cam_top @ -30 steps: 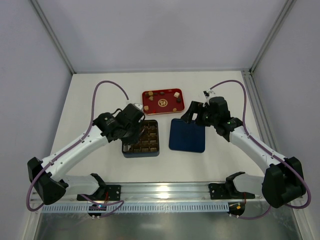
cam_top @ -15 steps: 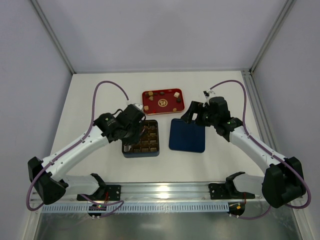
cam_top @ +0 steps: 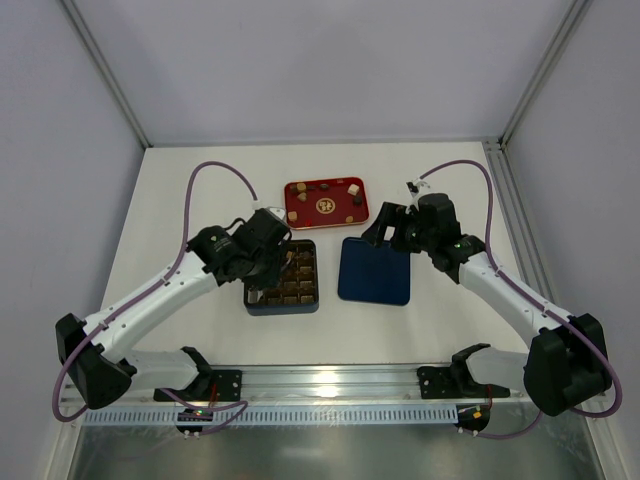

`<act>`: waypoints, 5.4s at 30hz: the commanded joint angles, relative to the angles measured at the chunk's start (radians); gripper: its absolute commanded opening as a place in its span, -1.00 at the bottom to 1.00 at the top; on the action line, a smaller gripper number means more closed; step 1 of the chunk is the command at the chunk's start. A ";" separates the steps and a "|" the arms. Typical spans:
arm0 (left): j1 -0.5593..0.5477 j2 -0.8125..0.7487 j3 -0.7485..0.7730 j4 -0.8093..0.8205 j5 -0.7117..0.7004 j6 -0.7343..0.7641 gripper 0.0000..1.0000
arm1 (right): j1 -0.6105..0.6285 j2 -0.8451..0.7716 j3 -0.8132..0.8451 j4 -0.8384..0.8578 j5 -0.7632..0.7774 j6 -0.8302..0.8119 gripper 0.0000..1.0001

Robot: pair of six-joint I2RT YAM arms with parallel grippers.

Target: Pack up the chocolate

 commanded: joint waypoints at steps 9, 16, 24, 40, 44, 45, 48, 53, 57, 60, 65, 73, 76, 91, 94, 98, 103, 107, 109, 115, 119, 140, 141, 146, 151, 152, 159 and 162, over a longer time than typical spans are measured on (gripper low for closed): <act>-0.004 -0.055 0.067 -0.005 -0.022 -0.020 -0.30 | 0.008 0.003 0.011 0.043 0.006 0.000 0.83; 0.101 0.026 0.280 -0.019 -0.154 0.053 -0.24 | 0.008 0.001 0.024 0.045 -0.011 0.000 0.83; 0.546 0.297 0.423 0.191 -0.025 0.155 -0.22 | 0.008 -0.026 0.024 0.025 -0.027 -0.015 0.83; 0.889 0.755 0.528 0.311 0.104 0.165 -0.09 | 0.008 -0.083 0.021 -0.035 -0.026 -0.047 0.83; 0.899 0.806 0.525 0.306 0.103 0.181 0.00 | 0.008 -0.075 0.020 -0.029 -0.021 -0.049 0.83; 0.901 0.822 0.522 0.306 0.104 0.184 0.01 | 0.008 -0.074 0.018 -0.027 -0.017 -0.050 0.83; 0.902 0.859 0.506 0.311 0.096 0.188 0.03 | 0.008 -0.072 0.017 -0.032 -0.011 -0.055 0.83; 0.904 0.908 0.491 0.315 0.096 0.188 0.11 | 0.006 -0.066 0.008 -0.029 -0.001 -0.060 0.83; 0.904 0.921 0.479 0.323 0.087 0.191 0.30 | 0.006 -0.063 -0.005 -0.027 0.000 -0.060 0.83; 0.904 0.918 0.476 0.318 0.084 0.191 0.48 | 0.006 -0.059 -0.008 -0.033 0.006 -0.063 0.83; 0.904 0.870 0.488 0.301 0.077 0.196 0.69 | 0.006 -0.049 0.001 -0.049 0.026 -0.066 0.83; 0.902 0.738 0.535 0.257 0.109 0.199 0.74 | 0.004 -0.028 0.037 -0.112 0.062 -0.075 0.83; 0.898 0.643 0.506 0.255 0.130 0.201 0.72 | -0.012 -0.023 0.049 -0.161 0.100 -0.081 0.82; 0.469 0.171 0.226 0.358 0.372 0.098 0.68 | -0.175 0.121 -0.072 -0.182 0.186 -0.029 0.29; 0.389 0.141 0.181 0.404 0.406 0.063 0.67 | -0.175 0.158 -0.086 -0.164 0.193 -0.017 0.22; 0.301 0.154 0.157 0.445 0.443 0.043 0.65 | -0.175 0.233 -0.085 -0.142 0.206 -0.011 -0.06; 0.223 0.195 0.147 0.478 0.442 0.024 0.65 | -0.169 0.273 -0.088 -0.127 0.210 -0.006 -0.17; 0.180 0.235 0.132 0.516 0.458 0.009 0.64 | -0.167 0.296 -0.075 -0.125 0.210 -0.006 -0.34; 0.168 0.262 0.132 0.524 0.463 0.004 0.64 | -0.167 0.313 -0.066 -0.130 0.210 -0.011 -0.42; 0.163 0.365 0.152 0.544 0.481 0.012 0.64 | -0.167 0.311 -0.040 -0.154 0.244 -0.040 -0.92; 0.163 0.459 0.186 0.551 0.511 0.026 0.63 | -0.169 0.277 -0.017 -0.184 0.233 -0.064 -0.92; 0.163 0.720 0.305 0.602 0.613 0.027 0.59 | -0.238 0.069 0.069 -0.331 0.075 -0.112 -0.92; 0.165 0.724 0.307 0.607 0.613 0.026 0.60 | -0.241 0.063 0.072 -0.334 0.068 -0.112 -0.92; 0.163 0.759 0.310 0.639 0.647 0.030 0.60 | -0.249 0.035 0.083 -0.351 0.040 -0.113 -0.92; 0.163 0.761 0.270 0.725 0.714 0.007 0.60 | -0.258 0.010 0.092 -0.371 0.025 -0.113 -0.92; 0.163 0.757 0.259 0.744 0.721 0.000 0.61 | -0.261 0.007 0.095 -0.374 0.017 -0.115 -0.92; 0.163 0.730 0.184 0.907 0.807 -0.098 0.55 | -0.261 -0.026 0.084 -0.363 -0.044 -0.095 -0.92; 0.165 0.715 0.140 0.976 0.827 -0.141 0.47 | -0.259 -0.033 0.075 -0.345 -0.086 -0.075 -0.92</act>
